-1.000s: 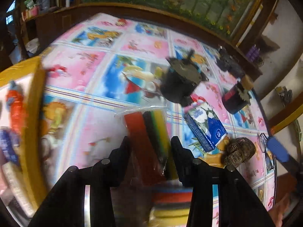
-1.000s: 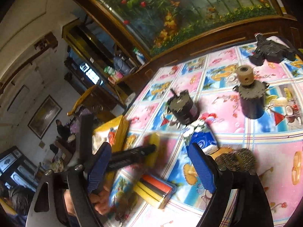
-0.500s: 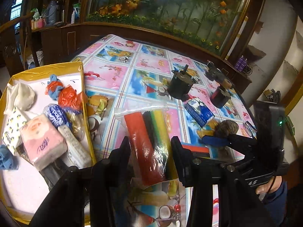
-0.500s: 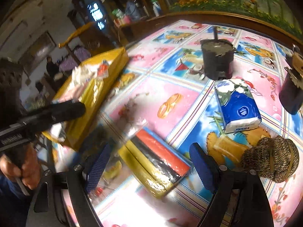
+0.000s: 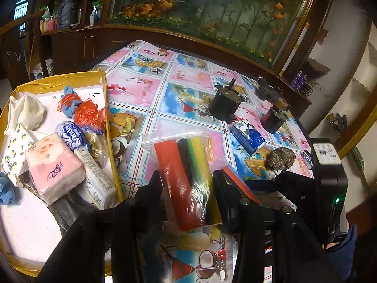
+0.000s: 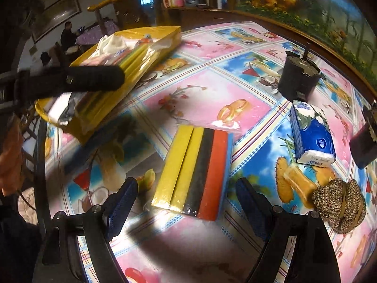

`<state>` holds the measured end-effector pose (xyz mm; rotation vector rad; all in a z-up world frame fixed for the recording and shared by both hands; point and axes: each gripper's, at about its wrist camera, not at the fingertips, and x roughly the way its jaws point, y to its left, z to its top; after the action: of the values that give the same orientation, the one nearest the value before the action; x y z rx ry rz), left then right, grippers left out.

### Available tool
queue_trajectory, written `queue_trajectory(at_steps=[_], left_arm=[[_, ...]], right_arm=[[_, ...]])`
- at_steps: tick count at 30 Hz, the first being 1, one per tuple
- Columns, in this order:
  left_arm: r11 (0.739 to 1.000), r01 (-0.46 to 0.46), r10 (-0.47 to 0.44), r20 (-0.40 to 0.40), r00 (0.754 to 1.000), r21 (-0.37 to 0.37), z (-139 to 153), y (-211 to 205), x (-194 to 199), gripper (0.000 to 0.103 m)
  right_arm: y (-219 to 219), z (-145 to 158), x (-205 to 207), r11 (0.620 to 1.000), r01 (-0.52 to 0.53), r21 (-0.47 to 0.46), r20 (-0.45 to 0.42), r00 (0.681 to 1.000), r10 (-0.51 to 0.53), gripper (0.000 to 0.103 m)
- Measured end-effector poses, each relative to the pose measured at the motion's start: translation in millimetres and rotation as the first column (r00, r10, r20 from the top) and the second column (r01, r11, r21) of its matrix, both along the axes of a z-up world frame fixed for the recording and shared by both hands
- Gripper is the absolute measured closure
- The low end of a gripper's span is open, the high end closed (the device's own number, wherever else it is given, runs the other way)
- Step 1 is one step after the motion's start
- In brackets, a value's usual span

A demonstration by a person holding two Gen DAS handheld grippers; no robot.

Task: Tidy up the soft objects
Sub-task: 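Grasp a clear bag of foam strips with the left tool while the right tool grasps another strip bag, then carry both strip bags over the box, lower them in and open both tools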

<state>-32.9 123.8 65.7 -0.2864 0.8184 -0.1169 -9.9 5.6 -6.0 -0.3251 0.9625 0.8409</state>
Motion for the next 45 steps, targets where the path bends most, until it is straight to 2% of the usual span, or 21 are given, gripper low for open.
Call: queue_trajectory(at_steps=[6,7,8,10,11,14,30,37,45], left_arm=[[1.000,0.005,-0.005,0.000,1.000,0.018,-1.4,-5.4,0.3,0.061],[1.000,0.003,-0.003,0.000,1.000,0.021,-1.3,-5.7,0.3,0.061],[1.000,0.002,-0.002,0.001,1.000,0.022,-1.4,-6.2,0.5,0.061],[1.000,0.001,-0.001,0.001,1.000,0.022,-1.3,-6.3,0.2,0.061],[1.000,0.002,-0.002,0.001,1.000,0.023,-1.2,-6.2,0.2,0.061],[1.000,0.003,-0.003,0.003,1.000,0.026,-0.9,-6.6,0.3,0.061],[1.000,-0.021,0.021,0.038,0.999,0.009,11.7,5.0,-10.3,0.061],[0.998,-0.069,0.070,0.054,0.996,-0.007,15.7,31.6,-23.1,0.061],[0.986,-0.165,0.167,0.071,0.983,-0.025,16.8,79.2,-43.0,0.061]], right_arm=[[-0.3,0.5,4.6,0.999,0.045,0.012,-0.009,0.999,-0.045,0.014],[-1.0,0.8,4.3,0.999,0.052,0.018,-0.010,0.999,-0.051,0.019],[-1.6,1.4,4.5,0.998,0.062,0.020,-0.005,0.998,-0.062,0.029],[-3.2,2.9,6.0,0.996,0.083,0.021,-0.004,0.997,-0.083,0.038],[-4.4,3.3,7.1,0.996,0.088,0.026,-0.007,0.996,-0.088,0.049],[-8.0,4.7,9.8,0.994,0.104,0.044,-0.025,0.994,-0.103,0.053],[-20.0,31.9,7.5,0.966,0.158,0.203,0.005,0.987,-0.163,0.056],[-18.2,45.1,5.2,0.933,0.192,0.303,-0.006,0.980,-0.199,0.056],[5.0,48.9,-2.9,0.902,0.205,0.380,-0.066,0.979,-0.195,0.056]])
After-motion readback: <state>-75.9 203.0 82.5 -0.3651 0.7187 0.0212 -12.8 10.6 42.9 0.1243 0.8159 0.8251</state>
